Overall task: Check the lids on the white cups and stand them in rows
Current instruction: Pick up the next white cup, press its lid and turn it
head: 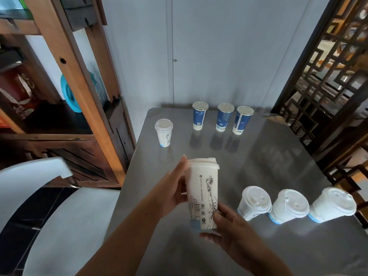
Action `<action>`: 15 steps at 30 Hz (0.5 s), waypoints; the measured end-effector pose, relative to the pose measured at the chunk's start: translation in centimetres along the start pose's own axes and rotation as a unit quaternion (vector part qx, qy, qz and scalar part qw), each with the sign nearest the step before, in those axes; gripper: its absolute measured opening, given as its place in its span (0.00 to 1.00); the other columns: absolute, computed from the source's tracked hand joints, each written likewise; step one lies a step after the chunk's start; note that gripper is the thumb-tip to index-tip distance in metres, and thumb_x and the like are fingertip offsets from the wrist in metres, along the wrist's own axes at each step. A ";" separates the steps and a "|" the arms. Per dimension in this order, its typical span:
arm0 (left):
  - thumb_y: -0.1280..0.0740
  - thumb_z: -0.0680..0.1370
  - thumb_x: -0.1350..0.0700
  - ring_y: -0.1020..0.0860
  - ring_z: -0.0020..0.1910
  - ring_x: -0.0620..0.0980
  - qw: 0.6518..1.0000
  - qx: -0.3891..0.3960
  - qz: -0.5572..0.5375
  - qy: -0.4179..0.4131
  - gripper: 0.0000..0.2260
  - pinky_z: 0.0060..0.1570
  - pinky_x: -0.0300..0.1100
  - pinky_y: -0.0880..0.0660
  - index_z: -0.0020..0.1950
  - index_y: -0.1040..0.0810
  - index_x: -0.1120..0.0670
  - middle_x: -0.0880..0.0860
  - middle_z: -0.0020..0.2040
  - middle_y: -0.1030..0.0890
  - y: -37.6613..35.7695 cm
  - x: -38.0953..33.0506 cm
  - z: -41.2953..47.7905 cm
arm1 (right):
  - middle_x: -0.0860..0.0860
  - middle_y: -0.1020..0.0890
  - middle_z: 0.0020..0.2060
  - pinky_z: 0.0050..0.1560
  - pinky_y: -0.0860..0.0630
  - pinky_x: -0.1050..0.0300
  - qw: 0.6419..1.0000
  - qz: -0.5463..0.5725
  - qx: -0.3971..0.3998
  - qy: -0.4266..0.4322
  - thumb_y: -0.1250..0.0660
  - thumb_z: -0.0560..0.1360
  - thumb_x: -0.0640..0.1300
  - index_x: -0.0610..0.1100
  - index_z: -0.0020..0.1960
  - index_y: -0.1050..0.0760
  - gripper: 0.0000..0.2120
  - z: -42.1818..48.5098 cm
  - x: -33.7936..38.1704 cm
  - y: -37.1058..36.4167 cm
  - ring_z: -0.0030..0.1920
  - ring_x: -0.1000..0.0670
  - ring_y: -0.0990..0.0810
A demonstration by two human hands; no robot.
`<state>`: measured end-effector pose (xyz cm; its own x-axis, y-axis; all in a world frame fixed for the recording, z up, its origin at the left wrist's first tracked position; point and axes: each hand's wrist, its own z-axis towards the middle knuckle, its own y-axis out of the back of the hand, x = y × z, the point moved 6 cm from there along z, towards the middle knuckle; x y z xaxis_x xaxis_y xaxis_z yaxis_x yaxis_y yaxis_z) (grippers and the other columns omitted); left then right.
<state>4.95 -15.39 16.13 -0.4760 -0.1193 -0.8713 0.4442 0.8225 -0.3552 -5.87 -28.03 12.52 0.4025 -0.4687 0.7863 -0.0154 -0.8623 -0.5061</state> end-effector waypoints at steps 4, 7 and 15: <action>0.26 0.70 0.38 0.17 0.55 0.56 0.998 0.049 -0.016 -0.035 0.25 0.52 0.49 0.19 0.62 0.18 0.50 0.58 0.57 0.16 0.1 0.8 -0.6 | 0.37 0.21 0.63 0.53 0.21 0.44 1.000 0.000 0.004 0.012 0.33 0.74 0.44 0.44 0.67 0.25 0.22 0.1 0.7 0.5 0.58 0.41 0.19; 0.26 0.74 0.46 0.17 0.58 0.58 0.998 0.040 0.023 -0.052 0.17 0.52 0.48 0.19 0.59 0.16 0.52 0.59 0.59 0.15 0.2 1.0 -0.6 | 0.37 0.20 0.62 0.53 0.22 0.45 1.000 -0.029 0.003 0.009 0.33 0.73 0.43 0.42 0.68 0.26 0.23 0.3 1.0 0.9 0.57 0.40 0.19; 0.27 0.73 0.48 0.16 0.57 0.59 0.998 0.009 0.041 -0.049 0.16 0.52 0.51 0.18 0.59 0.16 0.51 0.59 0.58 0.15 1.4 2.1 0.0 | 0.45 0.17 0.60 0.52 0.19 0.51 0.985 -0.157 -0.053 0.053 0.30 0.72 0.51 0.43 0.66 0.25 0.24 1.6 3.9 1.8 0.59 0.41 0.18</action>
<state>4.61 -14.45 13.83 -0.3606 -0.1066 -0.9266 0.4934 0.8212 -0.2865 -2.89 -31.12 14.06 0.3056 -0.1876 0.9335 -0.0029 -0.9806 -0.1961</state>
